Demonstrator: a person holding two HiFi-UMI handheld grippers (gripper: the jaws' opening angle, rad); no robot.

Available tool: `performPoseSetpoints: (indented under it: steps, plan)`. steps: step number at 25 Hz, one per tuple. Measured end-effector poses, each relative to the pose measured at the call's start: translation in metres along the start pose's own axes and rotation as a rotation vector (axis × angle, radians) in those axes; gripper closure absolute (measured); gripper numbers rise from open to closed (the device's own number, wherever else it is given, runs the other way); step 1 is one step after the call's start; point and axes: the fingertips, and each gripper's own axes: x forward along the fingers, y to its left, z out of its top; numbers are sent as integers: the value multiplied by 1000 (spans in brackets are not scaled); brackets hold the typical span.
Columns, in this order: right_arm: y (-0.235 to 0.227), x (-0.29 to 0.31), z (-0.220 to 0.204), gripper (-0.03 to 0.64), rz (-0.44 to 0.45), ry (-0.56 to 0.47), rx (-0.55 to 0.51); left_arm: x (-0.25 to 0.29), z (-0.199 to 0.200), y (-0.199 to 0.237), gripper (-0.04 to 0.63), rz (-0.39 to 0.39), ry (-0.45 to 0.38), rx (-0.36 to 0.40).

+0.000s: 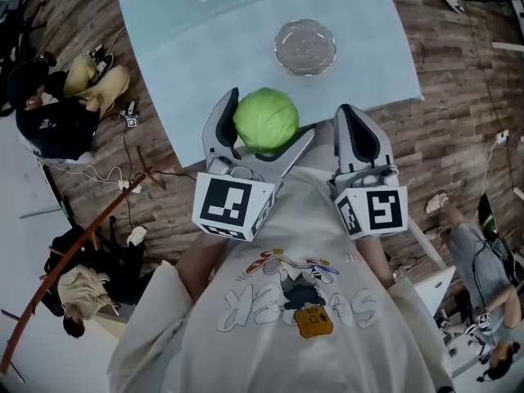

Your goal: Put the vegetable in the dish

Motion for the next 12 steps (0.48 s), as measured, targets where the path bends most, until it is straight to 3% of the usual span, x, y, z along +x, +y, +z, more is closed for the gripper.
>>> performPoseSetpoints:
  steps: [12]
  plan:
    - [-30,40,-15,594,57,74,9,51,-13,14,60,40,58,-40]
